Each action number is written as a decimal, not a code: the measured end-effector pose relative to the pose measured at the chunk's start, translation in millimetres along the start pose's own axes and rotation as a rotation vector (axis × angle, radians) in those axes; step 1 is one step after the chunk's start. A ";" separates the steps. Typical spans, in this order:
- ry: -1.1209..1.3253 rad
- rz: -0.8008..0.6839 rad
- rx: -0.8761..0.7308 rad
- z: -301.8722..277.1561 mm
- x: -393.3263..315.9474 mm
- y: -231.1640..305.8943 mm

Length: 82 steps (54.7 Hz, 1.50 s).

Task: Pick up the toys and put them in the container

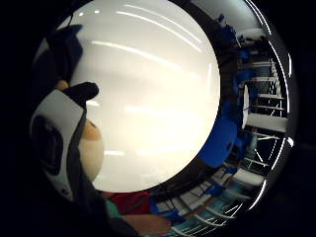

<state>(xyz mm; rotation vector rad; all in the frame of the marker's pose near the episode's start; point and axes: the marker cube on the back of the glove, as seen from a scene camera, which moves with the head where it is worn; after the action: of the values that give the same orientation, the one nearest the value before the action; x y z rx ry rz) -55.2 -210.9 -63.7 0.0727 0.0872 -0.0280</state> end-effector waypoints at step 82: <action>-0.093 -0.035 -0.004 38.7 74.0 120.0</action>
<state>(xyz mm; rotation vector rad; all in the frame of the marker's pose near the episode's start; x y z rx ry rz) 25.6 -96.0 -23.2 0.0661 -0.0041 -0.0661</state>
